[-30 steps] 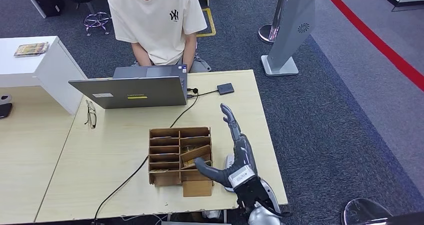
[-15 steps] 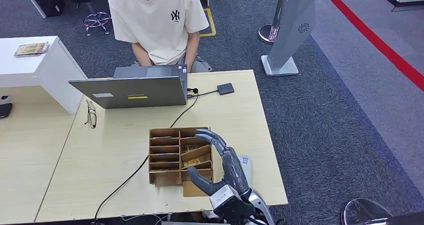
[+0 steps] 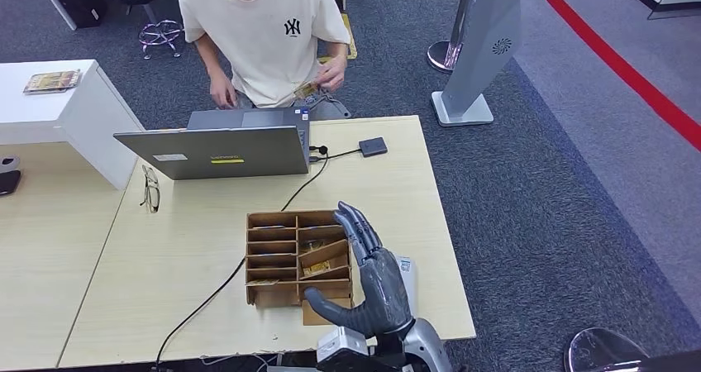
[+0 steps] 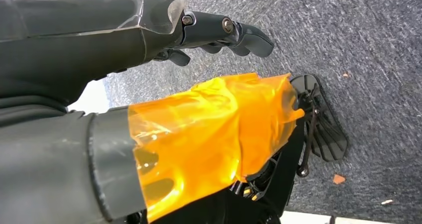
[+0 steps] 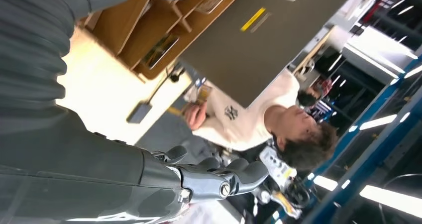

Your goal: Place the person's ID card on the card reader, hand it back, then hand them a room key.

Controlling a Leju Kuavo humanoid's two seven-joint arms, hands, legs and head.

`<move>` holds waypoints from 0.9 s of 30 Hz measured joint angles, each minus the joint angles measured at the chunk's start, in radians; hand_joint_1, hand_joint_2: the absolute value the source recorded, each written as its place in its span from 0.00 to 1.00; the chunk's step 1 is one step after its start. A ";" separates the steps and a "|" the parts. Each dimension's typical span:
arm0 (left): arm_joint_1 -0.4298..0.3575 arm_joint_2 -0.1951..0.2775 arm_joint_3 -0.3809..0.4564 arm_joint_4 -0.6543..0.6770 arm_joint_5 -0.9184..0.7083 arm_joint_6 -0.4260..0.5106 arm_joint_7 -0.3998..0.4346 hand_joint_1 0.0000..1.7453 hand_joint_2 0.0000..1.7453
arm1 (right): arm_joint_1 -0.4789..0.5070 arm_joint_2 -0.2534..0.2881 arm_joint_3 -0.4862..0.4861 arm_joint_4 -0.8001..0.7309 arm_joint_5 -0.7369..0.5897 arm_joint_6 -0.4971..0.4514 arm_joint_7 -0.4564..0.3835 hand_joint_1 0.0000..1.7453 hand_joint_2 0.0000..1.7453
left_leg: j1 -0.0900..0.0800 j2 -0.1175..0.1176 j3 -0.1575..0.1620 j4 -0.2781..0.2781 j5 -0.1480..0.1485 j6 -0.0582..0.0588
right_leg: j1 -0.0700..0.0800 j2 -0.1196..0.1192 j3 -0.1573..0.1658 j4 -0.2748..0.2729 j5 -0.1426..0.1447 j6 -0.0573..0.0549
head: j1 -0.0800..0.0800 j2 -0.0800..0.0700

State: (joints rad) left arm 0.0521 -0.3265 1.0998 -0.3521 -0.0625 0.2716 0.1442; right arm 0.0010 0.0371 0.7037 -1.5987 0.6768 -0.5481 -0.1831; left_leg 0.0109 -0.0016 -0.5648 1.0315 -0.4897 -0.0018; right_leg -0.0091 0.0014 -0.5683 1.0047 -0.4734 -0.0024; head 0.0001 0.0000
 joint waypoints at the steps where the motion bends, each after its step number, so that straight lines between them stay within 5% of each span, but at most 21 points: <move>1: 0.000 0.000 -0.003 0.000 0.002 0.002 0.002 0.00 0.00 | 0.001 -0.001 0.000 0.005 0.032 -0.009 0.012 0.08 1.00 | 0.000 0.000 0.000 0.000 0.000 0.000 | 0.000 0.000 0.000 0.000 0.000 0.000 | 0.000 0.000; 7: -0.002 0.002 -0.021 0.000 0.008 0.008 0.021 0.00 0.00 | 0.003 -0.003 0.000 0.033 0.171 -0.023 0.088 0.22 1.00 | 0.000 0.000 0.000 0.000 0.000 0.000 | 0.000 0.000 0.000 0.000 0.000 0.000 | 0.000 0.000; 11: -0.004 0.003 -0.032 0.000 0.011 0.012 0.031 0.00 0.00 | 0.003 -0.003 0.000 0.051 0.208 -0.028 0.109 0.65 1.00 | 0.000 0.000 0.000 0.000 0.000 0.000 | 0.000 0.000 0.000 0.000 0.000 0.000 | 0.000 0.000; 13: -0.004 0.004 -0.036 0.000 0.011 0.013 0.036 0.00 0.00 | 0.003 -0.003 0.000 0.062 0.218 -0.032 0.113 0.75 1.00 | 0.000 0.000 0.000 0.000 0.000 0.000 | 0.000 0.000 0.000 0.000 0.000 0.000 | 0.000 0.000; 21: -0.006 0.006 -0.056 0.000 0.014 0.015 0.054 0.00 0.00 | -0.001 -0.003 0.000 0.104 0.261 -0.032 0.146 0.43 1.00 | 0.000 0.000 0.000 0.000 0.000 0.000 | 0.000 0.000 0.000 0.000 0.000 0.000 | 0.000 0.000; 27: -0.008 0.007 -0.071 -0.002 0.017 0.015 0.064 0.00 0.00 | -0.014 -0.003 -0.004 0.125 0.284 -0.032 0.169 0.36 1.00 | 0.000 0.000 0.000 0.000 0.000 0.000 | 0.000 0.000 0.000 0.000 0.000 0.000 | 0.000 0.000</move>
State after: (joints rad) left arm 0.0443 -0.3199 1.0292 -0.3537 -0.0459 0.2865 0.2083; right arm -0.0134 0.0343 0.6999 -1.4733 0.9607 -0.5801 -0.0141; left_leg 0.0109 -0.0018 -0.5653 1.0315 -0.4896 -0.0018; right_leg -0.0091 0.0013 -0.5681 1.0048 -0.4734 -0.0024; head 0.0001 0.0000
